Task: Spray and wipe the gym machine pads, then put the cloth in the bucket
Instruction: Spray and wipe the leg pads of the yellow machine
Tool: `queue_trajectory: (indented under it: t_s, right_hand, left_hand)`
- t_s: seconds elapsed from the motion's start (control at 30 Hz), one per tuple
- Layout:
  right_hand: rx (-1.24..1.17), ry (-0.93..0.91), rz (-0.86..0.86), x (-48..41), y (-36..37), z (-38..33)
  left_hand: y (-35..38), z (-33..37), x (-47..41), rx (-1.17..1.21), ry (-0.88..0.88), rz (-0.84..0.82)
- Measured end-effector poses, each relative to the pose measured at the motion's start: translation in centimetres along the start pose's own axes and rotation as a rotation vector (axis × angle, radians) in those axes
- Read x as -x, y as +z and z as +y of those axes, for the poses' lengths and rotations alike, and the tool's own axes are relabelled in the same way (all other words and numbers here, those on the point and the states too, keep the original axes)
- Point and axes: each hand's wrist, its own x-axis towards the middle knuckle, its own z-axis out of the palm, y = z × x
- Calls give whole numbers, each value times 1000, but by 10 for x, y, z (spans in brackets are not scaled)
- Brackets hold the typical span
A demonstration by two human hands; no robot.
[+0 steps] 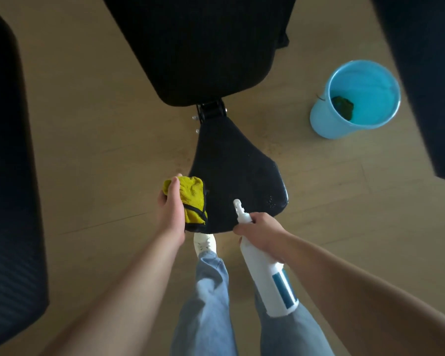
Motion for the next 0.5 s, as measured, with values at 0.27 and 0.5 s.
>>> queue_trajectory:
  t_s: [0.27, 0.5]
  right_hand:
    - [-172, 67, 166, 2, -45, 34]
    - [-254, 83, 97, 1, -61, 47]
  left_hand:
    - [42, -5, 31, -250, 79, -337]
    - [85, -7, 51, -188, 20, -582]
